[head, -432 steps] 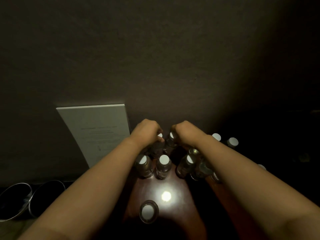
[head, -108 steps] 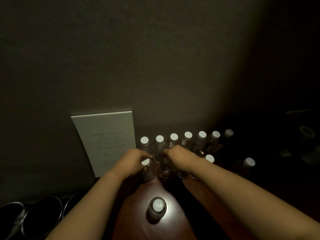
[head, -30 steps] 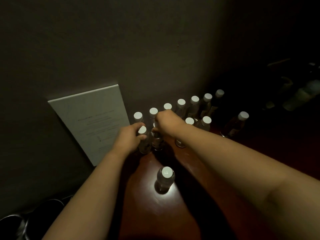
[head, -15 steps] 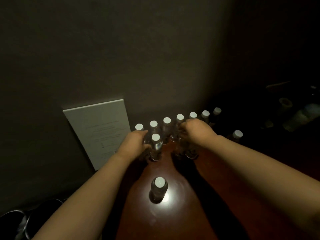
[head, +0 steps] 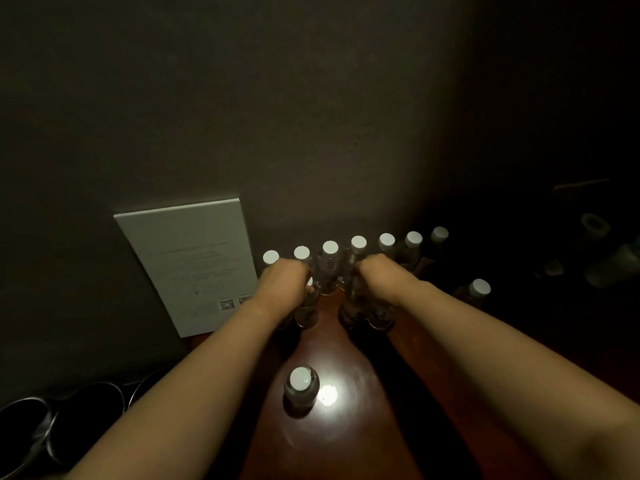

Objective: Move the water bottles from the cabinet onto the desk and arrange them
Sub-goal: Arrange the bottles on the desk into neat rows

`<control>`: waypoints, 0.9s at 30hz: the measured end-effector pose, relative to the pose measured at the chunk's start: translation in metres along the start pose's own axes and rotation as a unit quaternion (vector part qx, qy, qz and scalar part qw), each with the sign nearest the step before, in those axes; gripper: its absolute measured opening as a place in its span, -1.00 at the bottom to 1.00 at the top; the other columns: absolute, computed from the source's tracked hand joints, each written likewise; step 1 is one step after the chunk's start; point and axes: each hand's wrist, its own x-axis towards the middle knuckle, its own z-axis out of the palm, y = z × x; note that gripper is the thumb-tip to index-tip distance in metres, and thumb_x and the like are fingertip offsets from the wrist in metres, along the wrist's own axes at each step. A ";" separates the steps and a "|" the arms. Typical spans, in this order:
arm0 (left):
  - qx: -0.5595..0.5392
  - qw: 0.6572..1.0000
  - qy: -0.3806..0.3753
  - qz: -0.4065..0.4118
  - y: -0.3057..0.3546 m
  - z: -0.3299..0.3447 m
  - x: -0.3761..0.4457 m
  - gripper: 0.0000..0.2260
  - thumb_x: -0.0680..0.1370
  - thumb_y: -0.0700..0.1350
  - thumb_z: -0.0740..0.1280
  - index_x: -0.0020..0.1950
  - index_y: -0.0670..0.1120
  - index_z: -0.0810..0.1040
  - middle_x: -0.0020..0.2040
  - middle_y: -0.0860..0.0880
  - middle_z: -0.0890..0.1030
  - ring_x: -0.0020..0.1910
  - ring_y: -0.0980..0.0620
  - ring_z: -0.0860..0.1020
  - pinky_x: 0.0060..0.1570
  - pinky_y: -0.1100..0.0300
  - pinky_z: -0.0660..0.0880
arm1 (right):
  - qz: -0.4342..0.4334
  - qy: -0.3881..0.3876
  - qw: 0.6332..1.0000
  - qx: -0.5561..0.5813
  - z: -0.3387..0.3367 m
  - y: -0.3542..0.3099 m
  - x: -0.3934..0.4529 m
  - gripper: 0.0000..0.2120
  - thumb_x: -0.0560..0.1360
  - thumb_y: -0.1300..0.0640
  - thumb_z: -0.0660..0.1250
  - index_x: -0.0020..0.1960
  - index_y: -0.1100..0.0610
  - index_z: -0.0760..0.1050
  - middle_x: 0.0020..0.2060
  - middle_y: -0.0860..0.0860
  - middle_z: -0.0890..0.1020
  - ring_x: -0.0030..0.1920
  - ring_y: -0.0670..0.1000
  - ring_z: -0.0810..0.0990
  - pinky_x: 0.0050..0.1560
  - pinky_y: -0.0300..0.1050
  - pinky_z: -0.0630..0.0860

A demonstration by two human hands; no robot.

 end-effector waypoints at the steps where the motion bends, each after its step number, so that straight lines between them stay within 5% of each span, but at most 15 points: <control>1: -0.001 1.000 0.000 -0.002 0.000 0.000 0.001 -0.91 0.52 -0.07 0.38 -0.14 -0.06 0.55 -0.10 -0.11 0.63 -0.05 -0.15 0.58 -0.17 0.11 0.46 | -0.003 0.003 1.000 0.008 0.000 -0.001 0.002 -0.82 0.54 0.16 0.27 0.04 0.23 0.58 -0.03 0.19 0.65 -0.01 0.17 0.61 -0.01 -0.08 0.51; 5: -0.020 1.000 0.001 -0.016 -0.001 0.000 0.004 -0.88 0.52 -0.11 0.37 0.00 -0.11 0.63 -0.06 -0.12 0.63 -0.02 -0.15 0.57 -0.04 0.04 0.55 | -0.007 0.007 1.000 0.021 -0.001 -0.009 0.011 -0.82 0.52 0.13 0.29 -0.03 0.23 0.59 -0.08 0.18 0.63 -0.06 0.16 0.60 -0.12 -0.13 0.44; 10: -0.033 0.999 0.004 -0.030 -0.001 0.001 0.005 -0.89 0.50 -0.08 0.42 -0.08 -0.11 0.63 -0.10 -0.13 0.63 -0.03 -0.15 0.56 -0.04 0.04 0.55 | -0.042 0.017 0.999 0.028 -0.001 -0.021 0.018 -0.80 0.53 0.16 0.27 0.04 0.24 0.60 0.01 0.20 0.59 -0.01 0.17 0.59 0.04 0.01 0.53; 22: -0.027 0.999 0.011 -0.022 -0.005 0.004 0.008 -0.81 0.48 -0.04 0.44 -0.23 0.00 0.46 -0.17 -0.07 0.60 -0.05 -0.14 0.55 -0.20 0.15 0.38 | -0.059 0.029 0.997 0.032 0.005 -0.034 0.024 -0.85 0.53 0.19 0.25 0.01 0.21 0.55 -0.01 0.20 0.59 -0.01 0.18 0.57 -0.05 -0.05 0.46; 27: -0.010 1.000 0.019 -0.014 -0.002 0.005 0.010 -0.86 0.49 -0.04 0.37 0.00 -0.04 0.61 -0.12 -0.05 0.61 -0.02 -0.13 0.56 -0.21 0.14 0.41 | -0.060 0.010 0.998 0.027 -0.001 -0.027 0.022 -0.69 0.48 0.11 0.39 0.21 0.14 0.52 0.02 0.13 0.62 0.04 0.14 0.59 0.02 -0.06 0.49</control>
